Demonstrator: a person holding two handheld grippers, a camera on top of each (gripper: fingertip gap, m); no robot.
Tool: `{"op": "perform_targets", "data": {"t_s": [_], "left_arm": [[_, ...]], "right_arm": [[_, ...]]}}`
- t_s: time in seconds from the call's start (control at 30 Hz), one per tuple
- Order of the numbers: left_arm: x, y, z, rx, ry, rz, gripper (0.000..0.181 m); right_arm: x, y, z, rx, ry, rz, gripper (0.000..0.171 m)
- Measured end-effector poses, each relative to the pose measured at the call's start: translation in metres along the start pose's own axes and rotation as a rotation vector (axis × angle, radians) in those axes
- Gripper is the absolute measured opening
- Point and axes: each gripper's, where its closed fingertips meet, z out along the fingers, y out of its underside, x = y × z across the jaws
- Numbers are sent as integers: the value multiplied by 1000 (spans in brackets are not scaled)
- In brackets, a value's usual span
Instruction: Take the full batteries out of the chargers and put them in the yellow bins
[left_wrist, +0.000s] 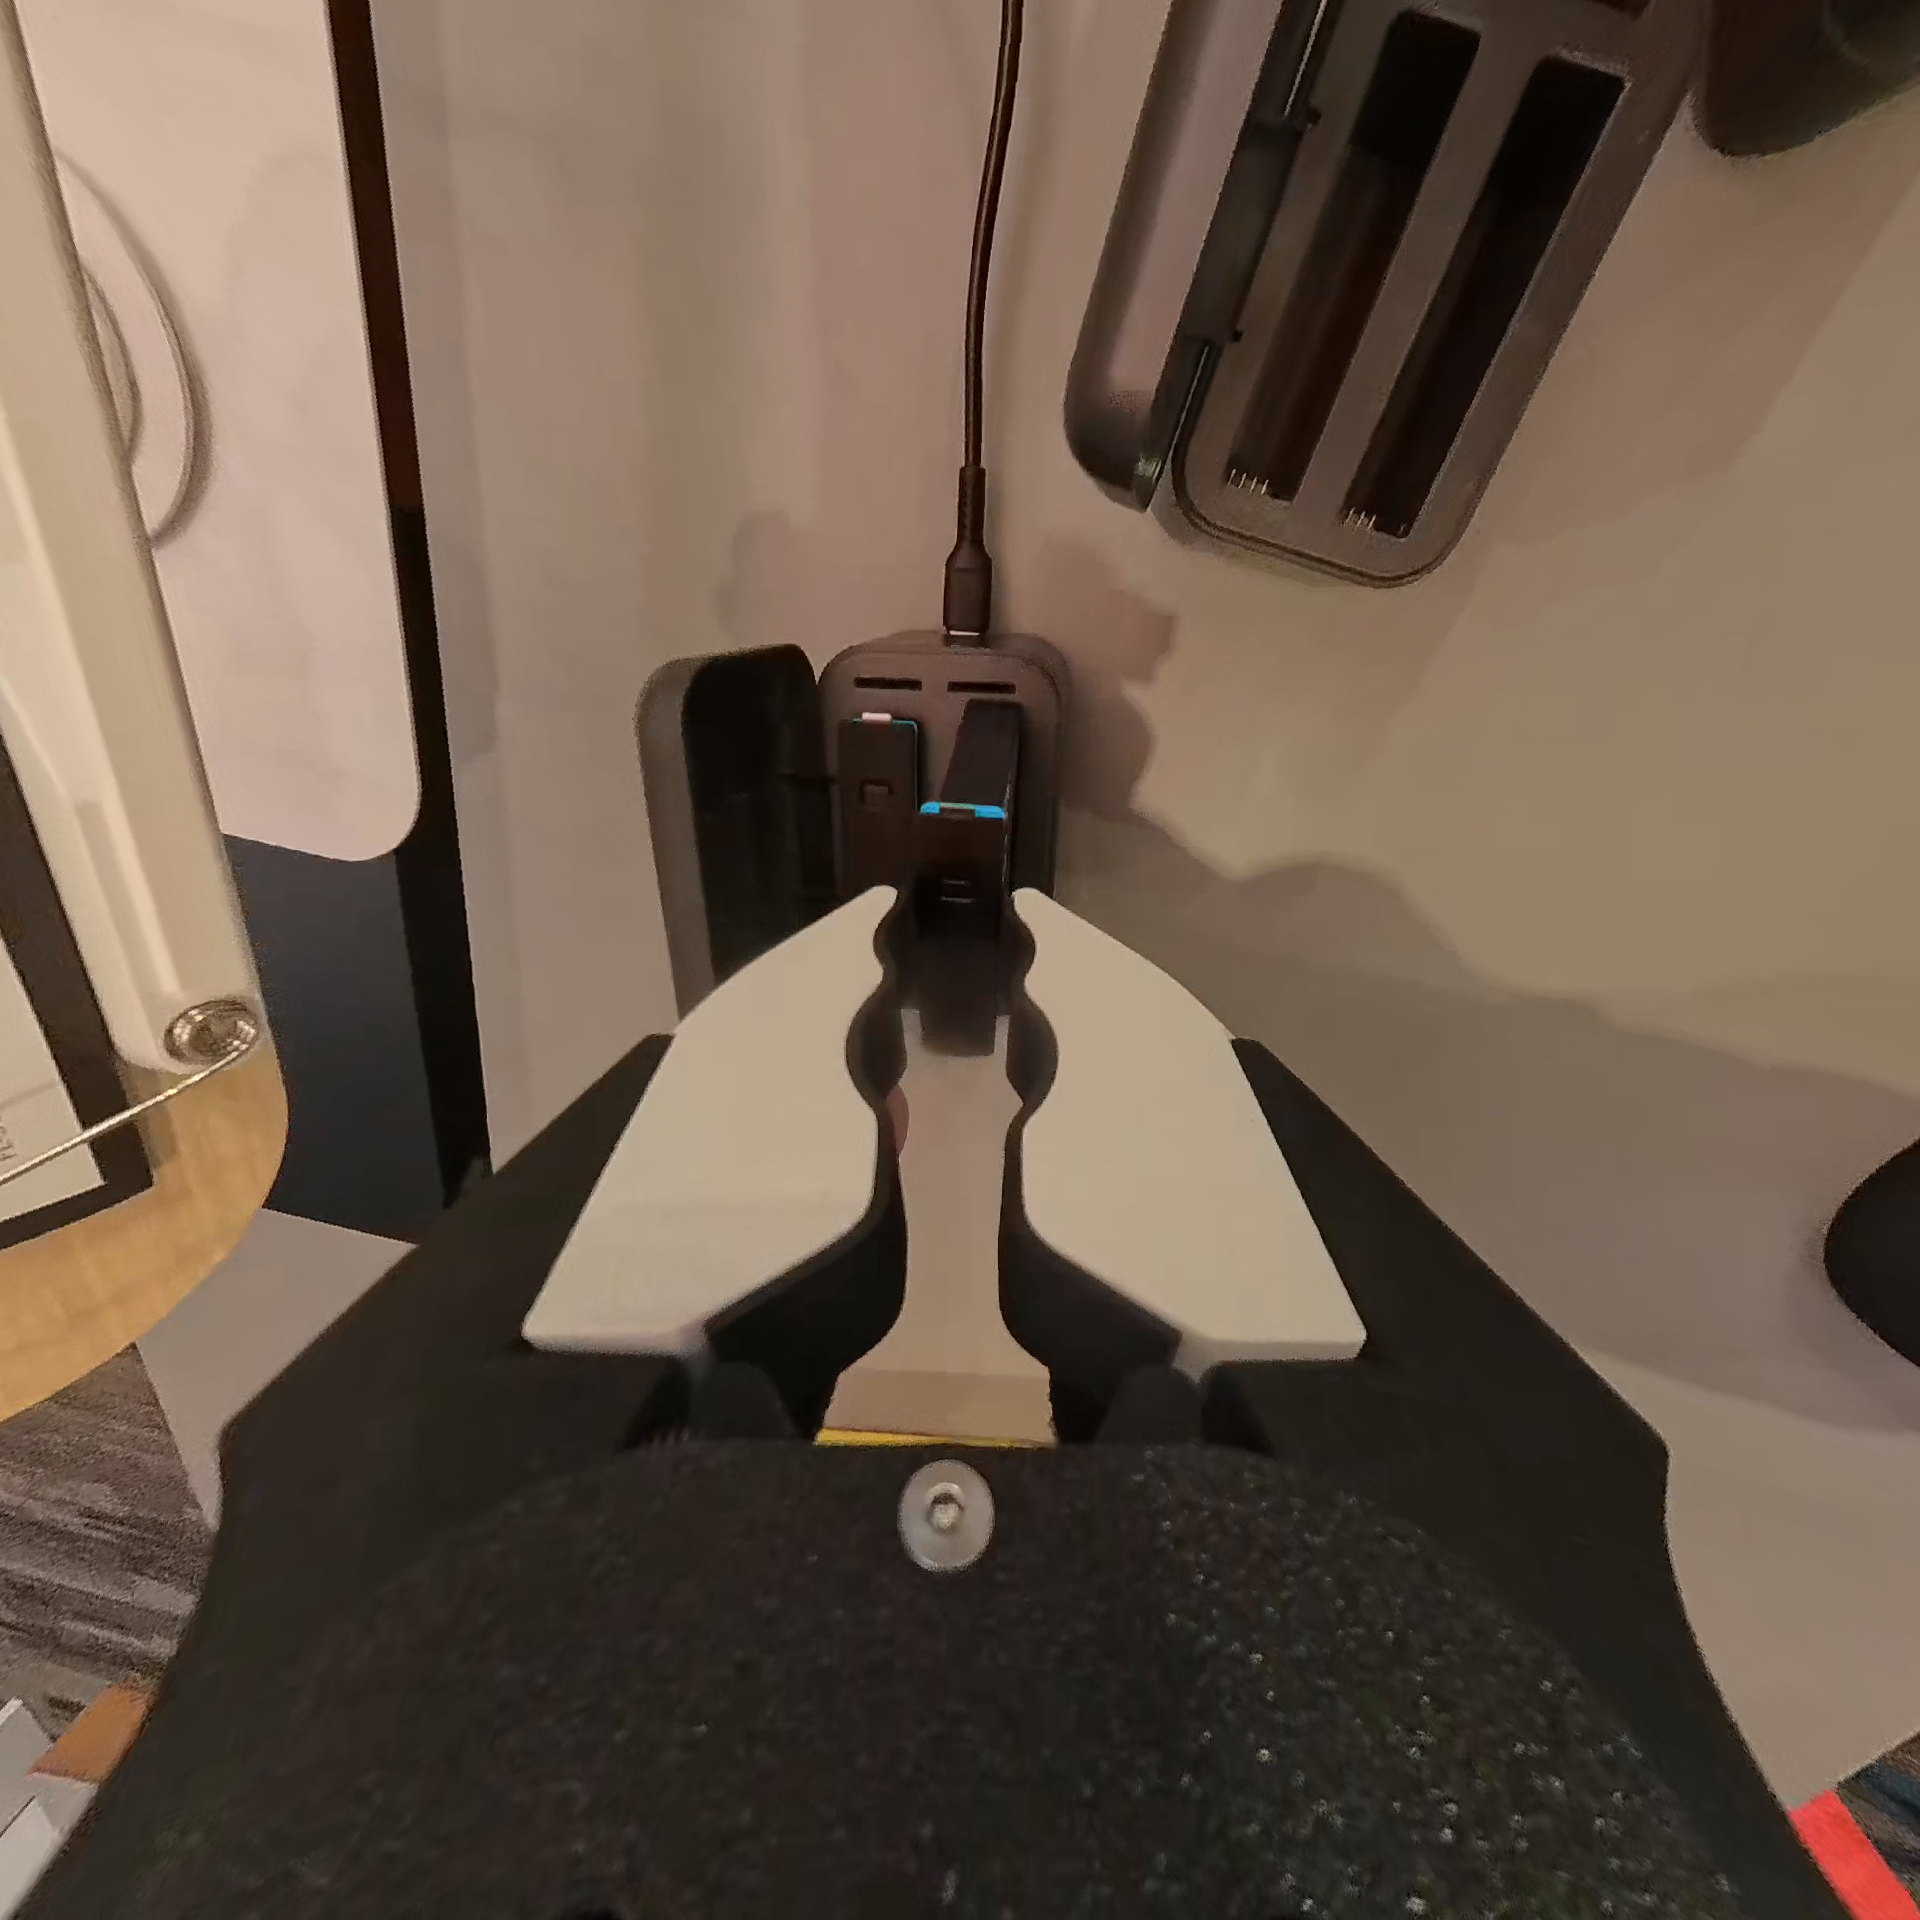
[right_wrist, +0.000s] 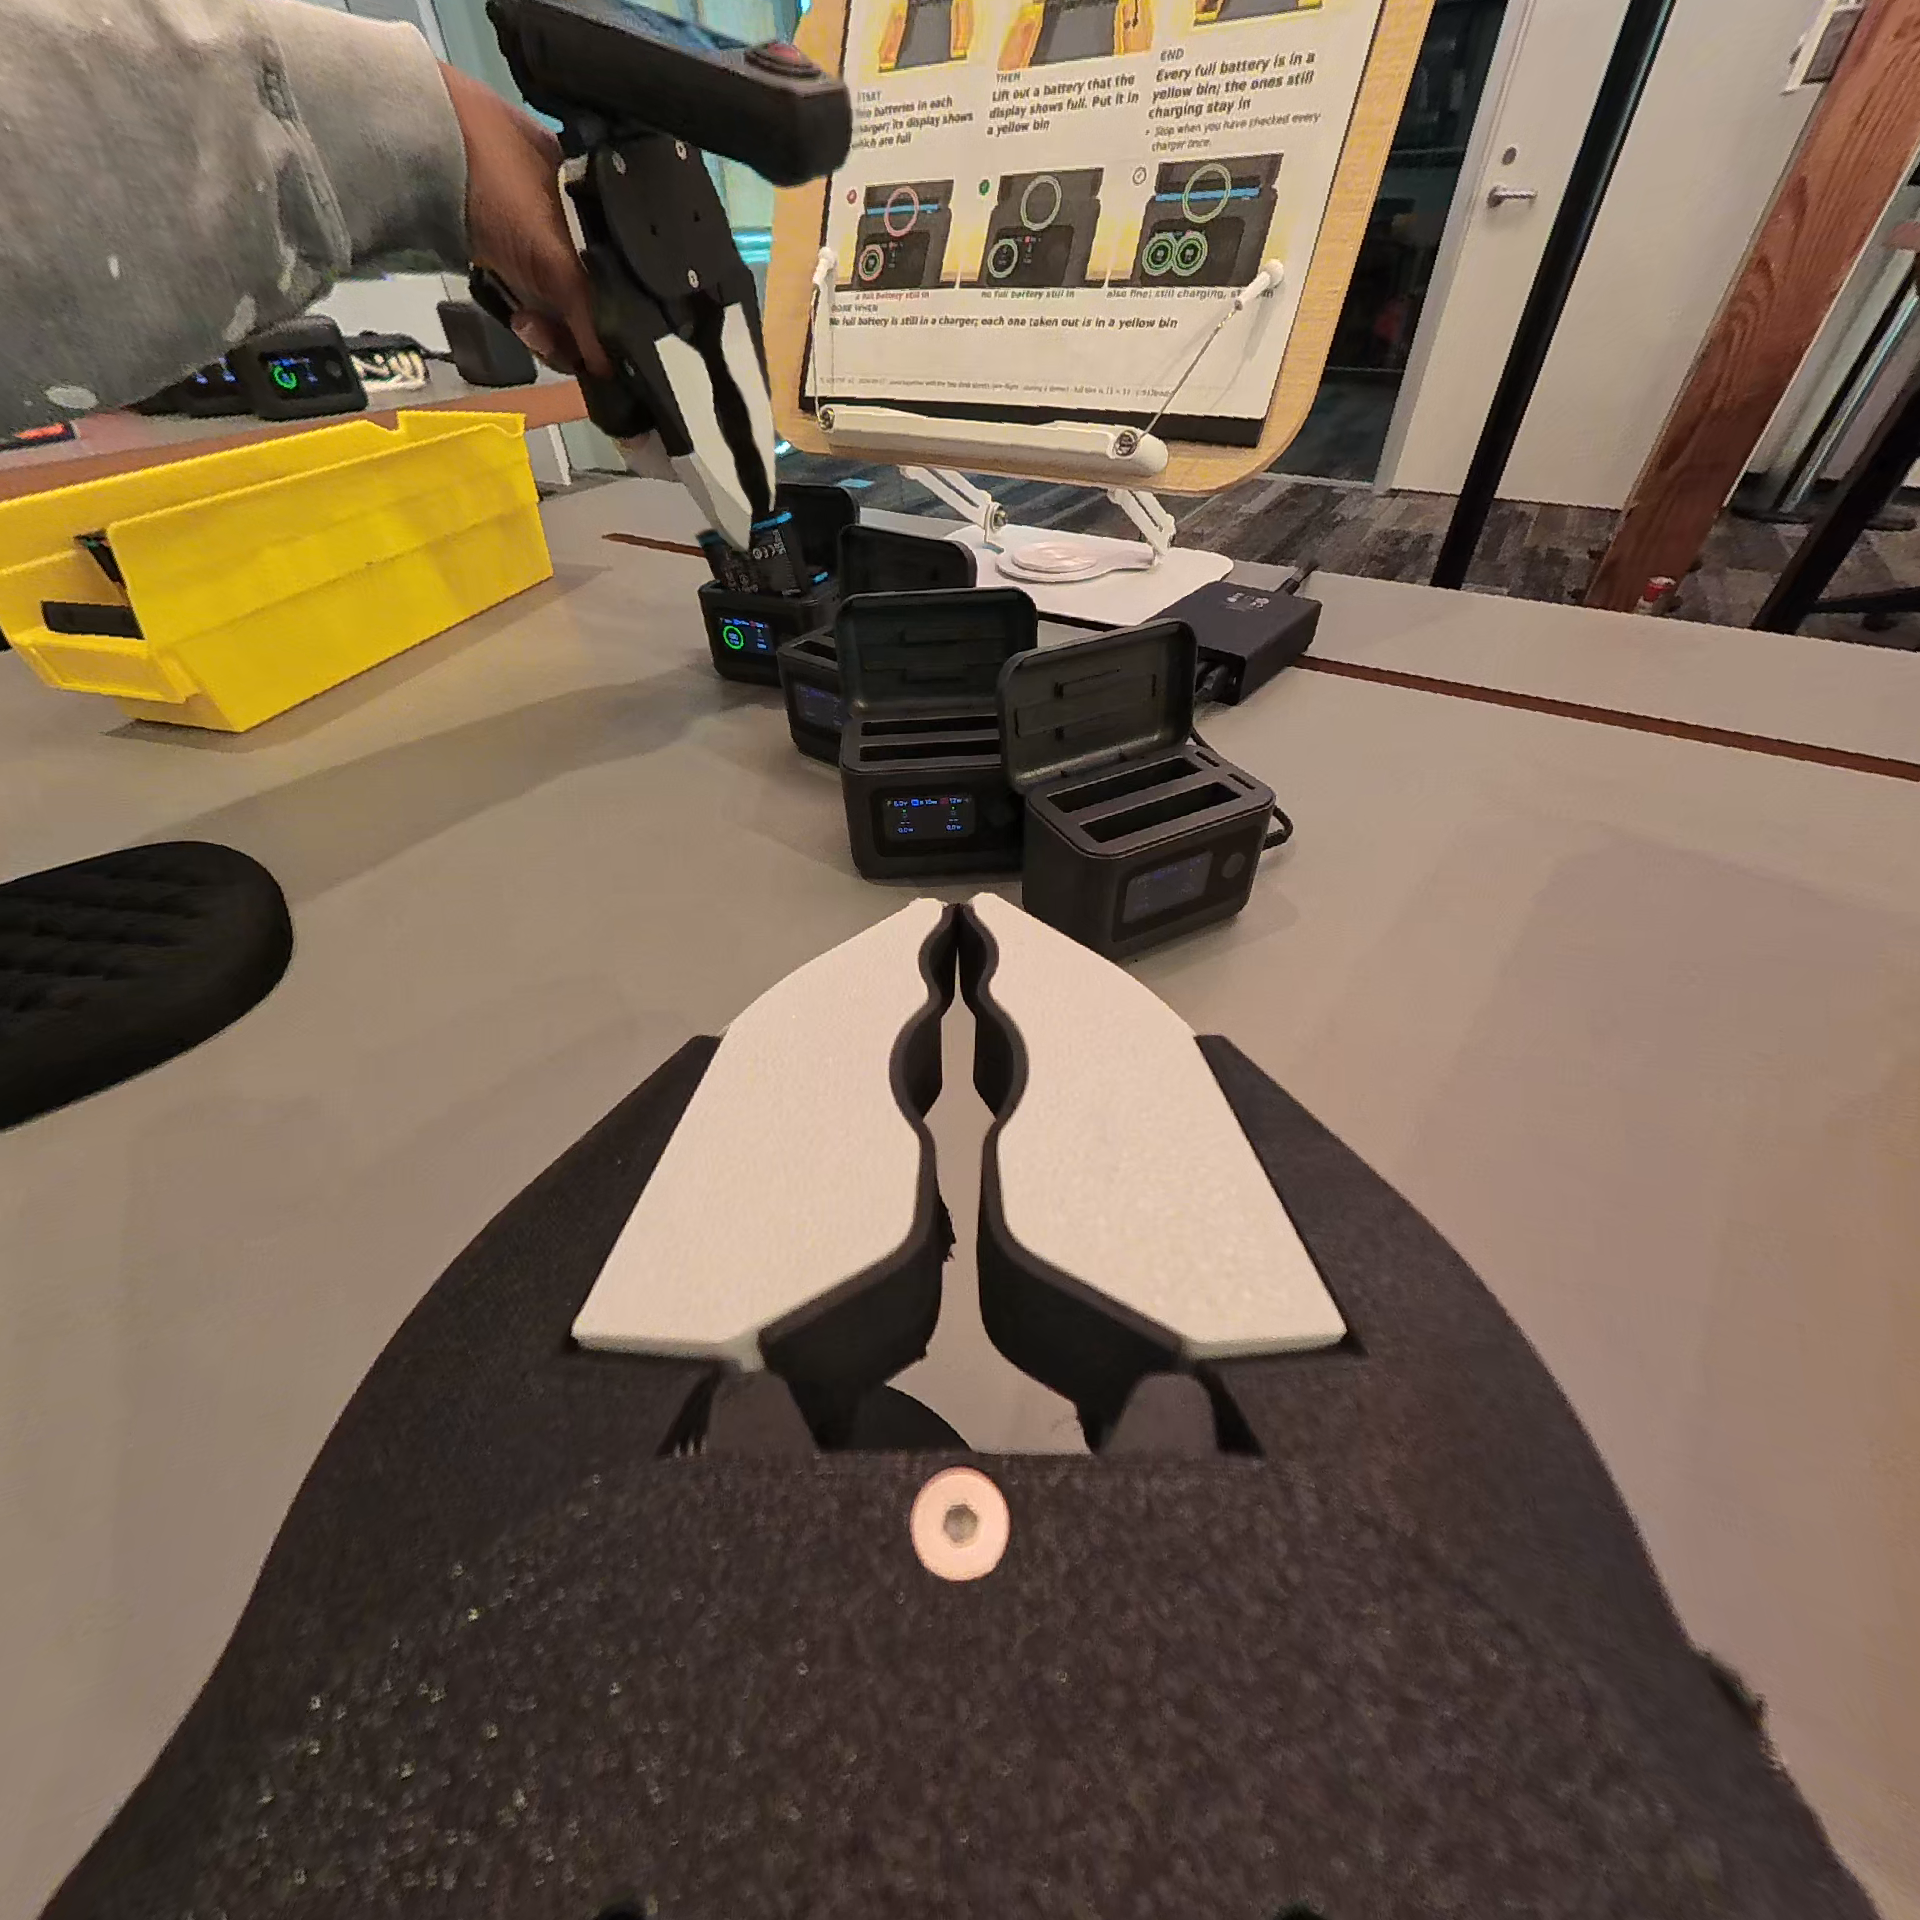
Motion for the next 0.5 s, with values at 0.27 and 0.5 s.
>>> {"op": "perform_targets", "data": {"t_s": [0.27, 0.5], "left_arm": [[-2, 6, 3, -34, -12, 19, 15], [-6, 6, 4, -158, -43, 85, 15]], "right_arm": [[0, 0, 0, 3, -3, 2, 0], [-1, 0, 0, 1, -4, 0, 0]]}}
